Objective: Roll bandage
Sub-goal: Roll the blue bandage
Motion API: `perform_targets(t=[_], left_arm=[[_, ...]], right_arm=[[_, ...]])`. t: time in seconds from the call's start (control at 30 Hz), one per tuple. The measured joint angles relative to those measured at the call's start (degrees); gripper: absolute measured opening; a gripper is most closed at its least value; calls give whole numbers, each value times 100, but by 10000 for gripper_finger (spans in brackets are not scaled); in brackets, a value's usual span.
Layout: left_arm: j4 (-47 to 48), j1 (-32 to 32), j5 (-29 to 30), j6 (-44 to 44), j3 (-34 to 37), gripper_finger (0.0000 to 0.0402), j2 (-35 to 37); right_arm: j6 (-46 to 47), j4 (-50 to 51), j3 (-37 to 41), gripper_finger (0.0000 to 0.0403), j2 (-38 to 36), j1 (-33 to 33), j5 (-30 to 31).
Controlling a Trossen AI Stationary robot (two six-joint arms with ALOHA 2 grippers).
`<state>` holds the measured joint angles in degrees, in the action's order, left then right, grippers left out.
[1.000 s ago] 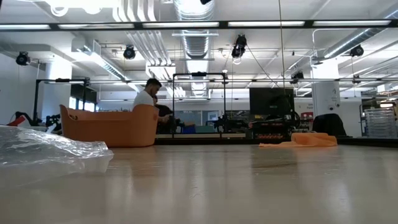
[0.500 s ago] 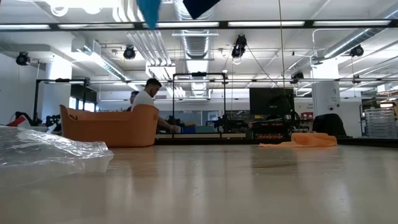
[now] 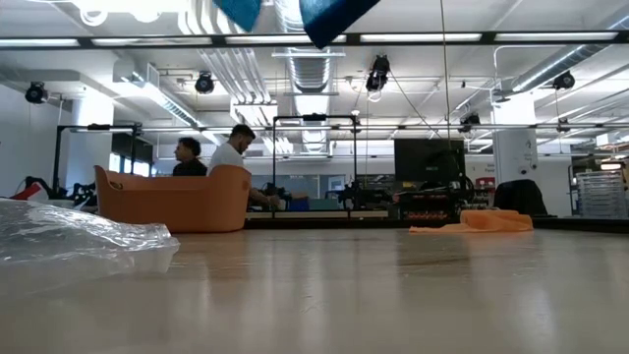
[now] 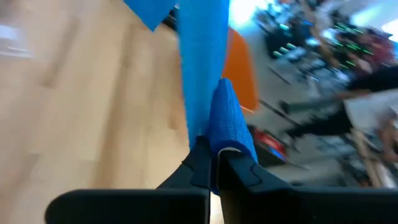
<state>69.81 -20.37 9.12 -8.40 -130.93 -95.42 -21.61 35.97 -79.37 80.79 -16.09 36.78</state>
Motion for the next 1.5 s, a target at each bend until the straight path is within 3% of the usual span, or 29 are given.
perform_targets(t=[0.23, 0.43, 0.67, 1.0, 1.37, 1.5], left_arm=[[486, -87, -195, 396, 93, 0, -7], [842, -89, 142, 906, 241, 0, -12], [785, -86, 856, 798, 230, 0, 49], [406, 185, 1591, 180, 13, 0, 151], [526, 285, 1460, 308, 13, 0, 205], [582, 211, 19, 343, 135, 0, 198]], right_arm=[[57, -224, 4, 3, -2, 141, 526], [52, -511, 4, 3, -171, 141, 800], [272, -80, 9, 3, -202, 138, -608], [203, -25, 37, 3, -4, -7, -1725], [696, -40, -17, 3, -329, 18, -835], [825, -14, -17, 3, -663, 80, -182]])
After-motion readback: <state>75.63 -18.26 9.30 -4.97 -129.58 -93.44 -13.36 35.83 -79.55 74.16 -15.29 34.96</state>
